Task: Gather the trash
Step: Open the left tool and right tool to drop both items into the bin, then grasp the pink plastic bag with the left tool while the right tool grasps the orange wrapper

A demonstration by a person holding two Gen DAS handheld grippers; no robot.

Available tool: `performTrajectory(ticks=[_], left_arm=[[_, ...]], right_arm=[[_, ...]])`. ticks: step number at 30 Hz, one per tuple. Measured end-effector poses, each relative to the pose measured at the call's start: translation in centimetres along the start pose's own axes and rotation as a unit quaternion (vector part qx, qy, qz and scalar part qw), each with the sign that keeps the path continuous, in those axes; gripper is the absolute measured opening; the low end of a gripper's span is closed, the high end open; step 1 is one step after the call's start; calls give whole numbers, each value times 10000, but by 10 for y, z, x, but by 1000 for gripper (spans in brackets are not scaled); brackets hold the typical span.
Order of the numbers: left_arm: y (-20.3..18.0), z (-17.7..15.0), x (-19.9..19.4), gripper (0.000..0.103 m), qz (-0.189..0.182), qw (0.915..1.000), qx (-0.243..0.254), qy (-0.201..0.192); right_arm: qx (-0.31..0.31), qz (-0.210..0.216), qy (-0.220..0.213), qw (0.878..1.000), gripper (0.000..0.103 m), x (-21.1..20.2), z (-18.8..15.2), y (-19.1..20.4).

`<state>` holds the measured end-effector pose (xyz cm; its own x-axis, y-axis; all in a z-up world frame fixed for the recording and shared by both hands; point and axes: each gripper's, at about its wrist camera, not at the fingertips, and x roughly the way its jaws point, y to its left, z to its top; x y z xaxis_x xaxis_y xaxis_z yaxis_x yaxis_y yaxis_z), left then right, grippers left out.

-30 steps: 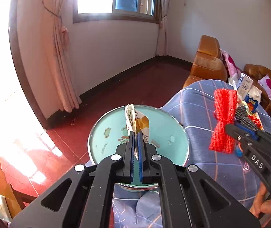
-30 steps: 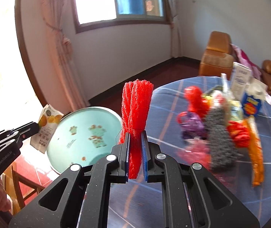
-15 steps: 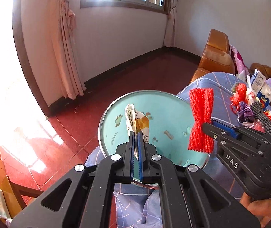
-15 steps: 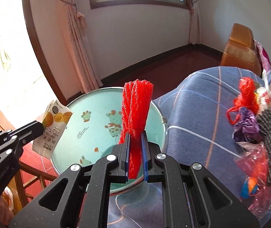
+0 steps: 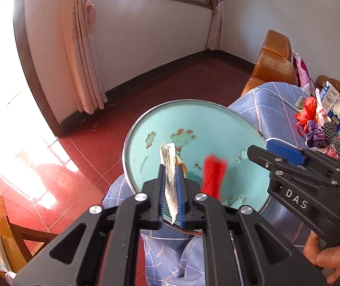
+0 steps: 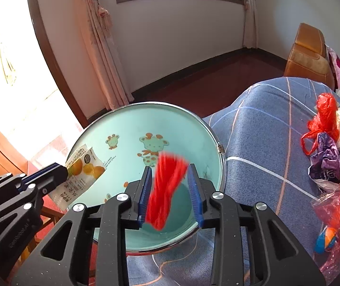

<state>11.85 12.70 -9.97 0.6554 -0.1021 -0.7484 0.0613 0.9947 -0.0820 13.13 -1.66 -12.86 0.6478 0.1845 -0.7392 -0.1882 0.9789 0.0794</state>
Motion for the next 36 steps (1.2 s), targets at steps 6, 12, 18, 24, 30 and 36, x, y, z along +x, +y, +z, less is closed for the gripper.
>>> performTrajectory(ticks=[6, 12, 18, 24, 30, 36], left_arm=[[0, 2, -11, 48, 184, 9997, -53, -142], [-3, 5, -25, 66, 252, 9992, -102, -276], [-26, 5, -38, 72, 167, 9990, 127, -399], [-45, 4, -43, 72, 135, 9986, 302, -410], [-66, 4, -47, 72, 31, 9981, 455, -410], [-89, -1, -50, 72, -109, 9970, 661, -388]], right_arm=[[60, -39, -172, 9998, 46, -16, 2, -4], [237, -88, -504, 9984, 55, -44, 7, -15], [360, -311, -702, 9964, 56, -67, 4, -30], [589, -529, -774, 9938, 56, -85, -5, -54], [816, -723, -824, 9906, 56, -100, -16, -81], [973, -859, -869, 9877, 56, -113, -24, -100]])
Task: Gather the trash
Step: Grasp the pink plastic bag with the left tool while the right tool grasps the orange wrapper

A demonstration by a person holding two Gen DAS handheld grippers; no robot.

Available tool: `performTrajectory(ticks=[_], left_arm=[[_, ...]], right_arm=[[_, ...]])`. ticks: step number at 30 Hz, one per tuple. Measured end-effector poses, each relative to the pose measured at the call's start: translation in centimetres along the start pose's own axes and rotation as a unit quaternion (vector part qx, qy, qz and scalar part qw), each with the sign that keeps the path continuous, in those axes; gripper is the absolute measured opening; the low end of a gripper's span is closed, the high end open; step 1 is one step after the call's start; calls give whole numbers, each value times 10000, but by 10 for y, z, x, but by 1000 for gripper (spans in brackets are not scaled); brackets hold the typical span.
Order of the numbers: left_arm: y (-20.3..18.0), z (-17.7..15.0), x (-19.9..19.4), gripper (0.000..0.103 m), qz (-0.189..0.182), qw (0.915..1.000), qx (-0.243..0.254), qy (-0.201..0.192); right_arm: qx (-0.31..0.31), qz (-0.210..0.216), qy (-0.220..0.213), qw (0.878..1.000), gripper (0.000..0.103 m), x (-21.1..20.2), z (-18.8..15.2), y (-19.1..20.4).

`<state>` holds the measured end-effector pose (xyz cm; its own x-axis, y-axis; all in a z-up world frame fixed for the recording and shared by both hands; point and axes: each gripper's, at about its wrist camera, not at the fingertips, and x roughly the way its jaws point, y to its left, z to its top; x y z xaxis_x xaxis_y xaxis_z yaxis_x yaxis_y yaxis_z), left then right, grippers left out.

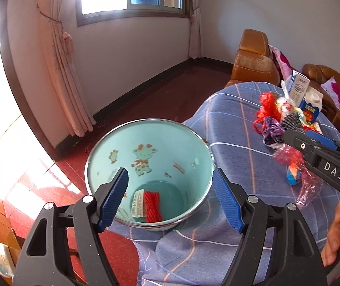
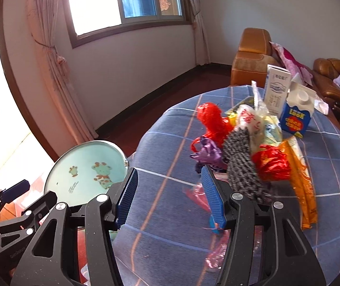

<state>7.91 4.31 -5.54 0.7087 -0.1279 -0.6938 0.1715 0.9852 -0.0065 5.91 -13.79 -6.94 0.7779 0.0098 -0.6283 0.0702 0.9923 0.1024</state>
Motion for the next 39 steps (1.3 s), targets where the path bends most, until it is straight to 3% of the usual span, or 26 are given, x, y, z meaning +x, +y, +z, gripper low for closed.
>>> performTrajectory(ticks=[13, 26, 36, 39], left_arm=[[-68, -8, 4, 72, -429, 9982, 403, 147], [-140, -14, 12, 71, -1063, 9906, 778, 373], [-183, -12, 19, 68, -1297, 9877, 769, 401], [-191, -12, 28, 58, -1372, 9866, 714, 527]], right_arm=[[492, -592, -136, 9969, 55, -34, -24, -82], [884, -1176, -49, 9891, 50, -51, -52, -159], [895, -1096, 146, 9898, 49, -43, -59, -179], [906, -975, 208, 9909, 49, -38, -55, -182]])
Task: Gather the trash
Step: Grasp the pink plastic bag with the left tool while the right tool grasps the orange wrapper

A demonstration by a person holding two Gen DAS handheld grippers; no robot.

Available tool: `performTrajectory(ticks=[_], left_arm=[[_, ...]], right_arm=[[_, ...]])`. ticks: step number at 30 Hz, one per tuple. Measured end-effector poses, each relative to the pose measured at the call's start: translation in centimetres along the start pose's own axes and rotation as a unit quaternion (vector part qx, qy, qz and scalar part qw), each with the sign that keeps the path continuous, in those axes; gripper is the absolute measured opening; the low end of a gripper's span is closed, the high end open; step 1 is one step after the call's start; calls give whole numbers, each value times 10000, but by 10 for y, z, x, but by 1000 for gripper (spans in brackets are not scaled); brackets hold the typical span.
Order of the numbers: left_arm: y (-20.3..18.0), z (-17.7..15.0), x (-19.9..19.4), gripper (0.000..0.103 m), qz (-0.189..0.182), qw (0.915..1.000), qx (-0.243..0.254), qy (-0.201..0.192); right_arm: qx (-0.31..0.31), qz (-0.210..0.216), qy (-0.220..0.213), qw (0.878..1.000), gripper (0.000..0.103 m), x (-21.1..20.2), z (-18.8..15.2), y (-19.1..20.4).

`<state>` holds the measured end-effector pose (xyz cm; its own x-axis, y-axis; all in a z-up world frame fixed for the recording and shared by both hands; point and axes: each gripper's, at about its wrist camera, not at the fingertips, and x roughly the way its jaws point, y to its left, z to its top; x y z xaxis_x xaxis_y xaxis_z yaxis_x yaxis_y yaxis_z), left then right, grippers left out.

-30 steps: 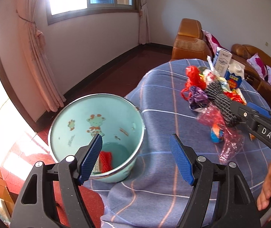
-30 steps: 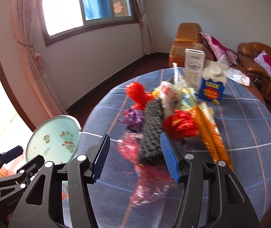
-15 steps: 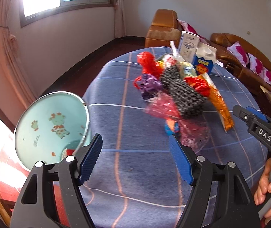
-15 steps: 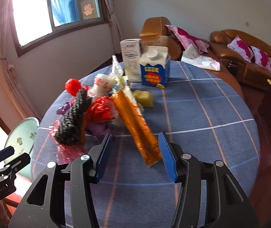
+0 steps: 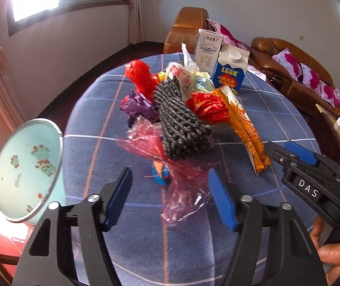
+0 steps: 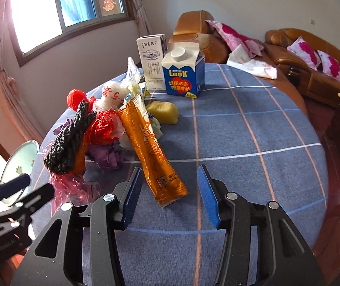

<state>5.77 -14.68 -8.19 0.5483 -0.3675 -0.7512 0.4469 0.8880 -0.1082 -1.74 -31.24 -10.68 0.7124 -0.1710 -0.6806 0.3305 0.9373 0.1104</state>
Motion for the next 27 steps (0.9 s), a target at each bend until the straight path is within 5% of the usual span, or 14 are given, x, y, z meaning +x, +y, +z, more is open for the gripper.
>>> performTrajectory(ticks=[6, 9, 11, 14, 16, 19, 27], left_arm=[[-4, -4, 19, 51, -141, 9996, -81, 232], [1, -5, 22, 32, -212, 9993, -95, 294], [5, -6, 20, 28, -261, 9992, -97, 277], [12, -9, 14, 27, -346, 9991, -36, 260], [16, -10, 8, 26, -389, 9990, -13, 239], [21, -14, -6, 25, -351, 9992, 114, 118], [43, -27, -38, 25, -114, 9995, 264, -125]], right_arm=[[-187, 54, 158, 9997, 49, 18, 7, 4], [-298, 26, 289, 9991, 49, 29, 8, 7], [-351, 48, 372, 9987, 49, 35, 8, 9], [-439, 102, 470, 9979, 45, 38, 5, 14], [-523, 97, 486, 9974, 29, 37, 4, 17], [-589, 72, 388, 9975, 19, 31, 3, 19], [-431, 141, -21, 9990, 17, -7, -2, 21]])
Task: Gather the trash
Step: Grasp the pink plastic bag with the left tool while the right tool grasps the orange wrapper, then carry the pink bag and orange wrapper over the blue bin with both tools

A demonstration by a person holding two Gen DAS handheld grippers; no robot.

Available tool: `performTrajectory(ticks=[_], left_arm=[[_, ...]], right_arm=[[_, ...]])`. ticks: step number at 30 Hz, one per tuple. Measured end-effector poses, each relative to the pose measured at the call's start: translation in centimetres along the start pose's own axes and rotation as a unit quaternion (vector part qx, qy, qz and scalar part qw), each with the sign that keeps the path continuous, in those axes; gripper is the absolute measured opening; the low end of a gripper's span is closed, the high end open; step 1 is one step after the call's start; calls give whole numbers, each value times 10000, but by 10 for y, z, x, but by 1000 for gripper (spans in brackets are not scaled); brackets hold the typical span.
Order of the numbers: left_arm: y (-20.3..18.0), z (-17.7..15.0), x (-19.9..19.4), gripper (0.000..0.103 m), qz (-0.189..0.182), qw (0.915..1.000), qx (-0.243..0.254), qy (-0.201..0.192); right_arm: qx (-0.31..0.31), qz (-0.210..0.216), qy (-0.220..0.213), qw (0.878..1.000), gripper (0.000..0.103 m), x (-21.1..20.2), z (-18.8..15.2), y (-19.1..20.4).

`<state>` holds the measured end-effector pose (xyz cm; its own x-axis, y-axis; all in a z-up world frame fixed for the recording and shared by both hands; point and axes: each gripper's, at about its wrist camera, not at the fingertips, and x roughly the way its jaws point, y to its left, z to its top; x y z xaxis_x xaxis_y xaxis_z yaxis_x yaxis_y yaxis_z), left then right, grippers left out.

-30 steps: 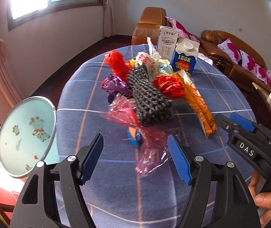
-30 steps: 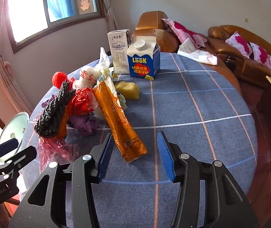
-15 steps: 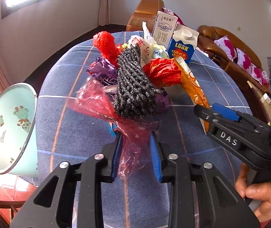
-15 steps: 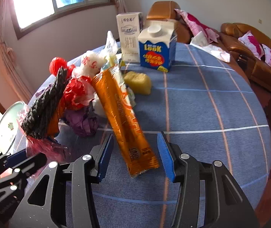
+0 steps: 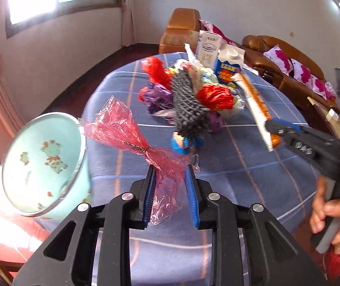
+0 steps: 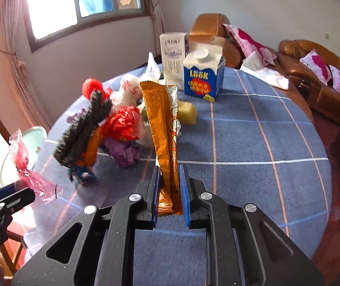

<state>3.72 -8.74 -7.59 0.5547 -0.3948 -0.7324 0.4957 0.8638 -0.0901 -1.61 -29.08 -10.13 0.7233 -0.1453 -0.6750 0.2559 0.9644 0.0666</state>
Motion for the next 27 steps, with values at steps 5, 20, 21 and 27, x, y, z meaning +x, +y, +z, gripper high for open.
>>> performTrajectory(ticks=[5, 20, 21, 27], left_arm=[[17, 1, -19, 25, 103, 9996, -96, -224], [82, 2, -55, 25, 951, 9932, -506, -435], [86, 2, -55, 25, 988, 9928, -529, -433], [111, 0, -61, 25, 1254, 9890, -642, -448]], right_arm=[[85, 8, -184, 9998, 17, -22, -2, 6], [-427, 492, -399, 9971, 17, -47, 8, 80], [-473, 526, -401, 9967, 17, -47, 9, 86], [-718, 835, -328, 9934, 17, -44, 13, 124]])
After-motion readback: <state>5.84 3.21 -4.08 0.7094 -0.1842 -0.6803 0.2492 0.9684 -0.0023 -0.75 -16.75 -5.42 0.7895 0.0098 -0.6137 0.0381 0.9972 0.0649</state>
